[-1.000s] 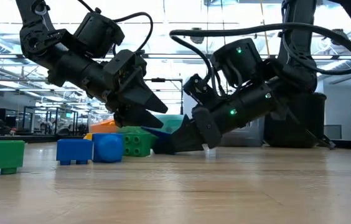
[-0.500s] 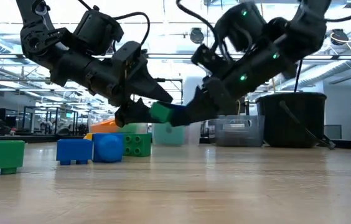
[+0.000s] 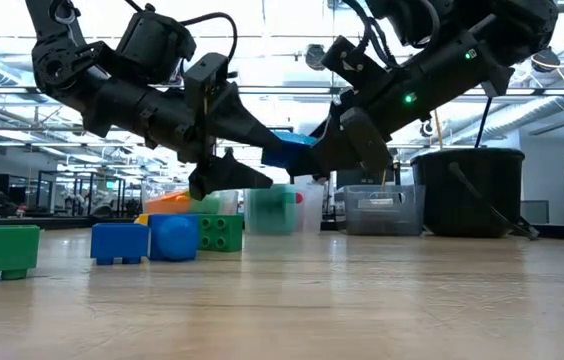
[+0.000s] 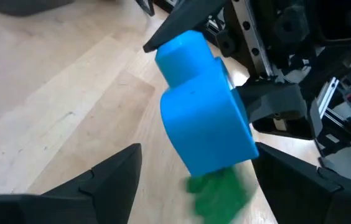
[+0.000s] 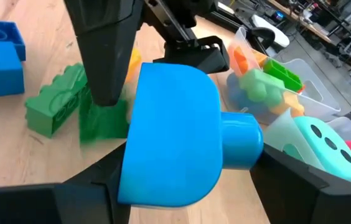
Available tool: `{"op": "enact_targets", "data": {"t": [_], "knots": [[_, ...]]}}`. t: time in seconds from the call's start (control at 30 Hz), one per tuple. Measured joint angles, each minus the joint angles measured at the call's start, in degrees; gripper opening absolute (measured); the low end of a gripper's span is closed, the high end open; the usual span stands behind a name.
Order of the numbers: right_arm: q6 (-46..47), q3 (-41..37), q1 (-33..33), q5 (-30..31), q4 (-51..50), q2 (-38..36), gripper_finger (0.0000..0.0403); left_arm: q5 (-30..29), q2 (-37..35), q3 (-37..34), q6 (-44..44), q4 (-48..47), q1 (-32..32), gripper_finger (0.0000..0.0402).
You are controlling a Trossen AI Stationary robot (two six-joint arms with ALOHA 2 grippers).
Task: Pick & Place Toys
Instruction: Put the blue game piece into the left transparent bin
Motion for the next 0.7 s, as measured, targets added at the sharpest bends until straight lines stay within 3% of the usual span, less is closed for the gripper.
{"op": "enact_targets", "data": {"t": [0.4, 0.7], "knots": [[-1.27, 0.02, 0.04, -0.14, -0.52, 0.02, 0.0248, 0.04, 0.0, 0.0, 1.74, -1.26, -0.09, 0.0305], [-4.89, 0.02, 1.06, -0.08, 0.43, 0.02, 0.0248, 2.01, 0.0, 0.0, -3.97, 6.94, -0.15, 0.0305]]}}
